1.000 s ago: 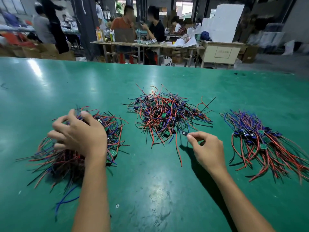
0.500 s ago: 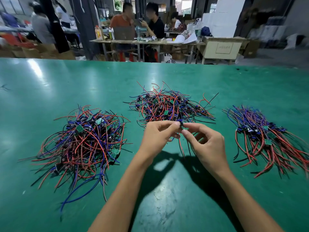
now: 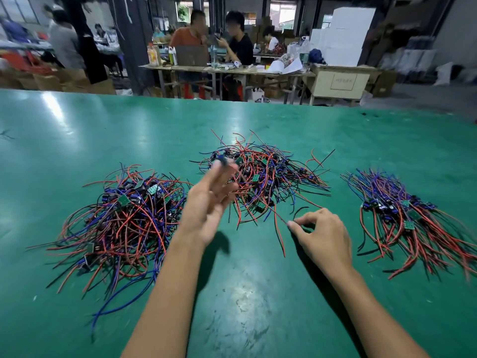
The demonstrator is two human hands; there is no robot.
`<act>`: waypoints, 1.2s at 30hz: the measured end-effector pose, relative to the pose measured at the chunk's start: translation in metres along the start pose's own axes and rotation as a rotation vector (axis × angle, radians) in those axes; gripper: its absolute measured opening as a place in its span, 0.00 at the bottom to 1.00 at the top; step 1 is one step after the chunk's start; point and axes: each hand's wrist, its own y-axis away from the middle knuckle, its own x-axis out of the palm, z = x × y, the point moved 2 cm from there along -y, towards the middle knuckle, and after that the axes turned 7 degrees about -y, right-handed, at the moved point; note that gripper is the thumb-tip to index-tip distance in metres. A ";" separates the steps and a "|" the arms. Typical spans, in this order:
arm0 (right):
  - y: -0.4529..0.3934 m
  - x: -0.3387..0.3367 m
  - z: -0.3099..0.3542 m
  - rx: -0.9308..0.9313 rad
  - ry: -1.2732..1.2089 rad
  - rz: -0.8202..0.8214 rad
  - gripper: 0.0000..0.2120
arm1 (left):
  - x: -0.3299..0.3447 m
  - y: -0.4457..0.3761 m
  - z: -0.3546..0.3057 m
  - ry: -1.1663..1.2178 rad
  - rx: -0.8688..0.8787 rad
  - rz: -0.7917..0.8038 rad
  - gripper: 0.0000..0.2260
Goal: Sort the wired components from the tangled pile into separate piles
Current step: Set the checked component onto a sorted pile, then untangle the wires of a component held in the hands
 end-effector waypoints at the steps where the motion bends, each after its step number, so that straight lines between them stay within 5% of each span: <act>1: 0.000 -0.001 0.000 -0.005 -0.007 -0.014 0.07 | -0.009 -0.001 -0.005 0.179 0.018 -0.018 0.11; 4: 0.002 -0.004 0.003 -0.016 0.020 -0.056 0.06 | -0.036 -0.001 -0.012 0.594 0.135 -0.070 0.12; 7: 0.002 -0.004 0.003 -0.042 0.069 -0.072 0.06 | -0.047 -0.002 -0.012 0.761 0.236 -0.076 0.12; 13: 0.000 -0.007 0.011 -0.055 -0.289 -0.083 0.07 | -0.031 -0.002 -0.010 0.824 0.352 0.182 0.18; 17: 0.012 0.005 0.020 -0.092 -0.252 0.032 0.06 | -0.026 -0.002 -0.009 0.790 0.347 0.252 0.17; 21: 0.012 0.012 0.020 -0.151 -0.091 0.043 0.10 | -0.015 -0.002 -0.005 0.465 0.149 0.211 0.12; 25: 0.007 0.006 0.010 -0.120 -0.041 -0.029 0.07 | 0.004 -0.002 0.023 -0.675 0.106 0.047 0.09; 27: 0.003 0.000 0.006 -0.081 -0.189 -0.057 0.06 | 0.017 -0.001 0.044 -0.954 0.163 0.107 0.09; 33: 0.006 0.003 0.018 -0.096 -0.484 -0.058 0.09 | 0.034 0.000 0.071 -0.893 -0.049 0.057 0.18; 36: 0.016 0.001 0.029 -0.280 -0.438 -0.051 0.08 | 0.037 0.000 0.070 -0.646 -0.221 0.036 0.23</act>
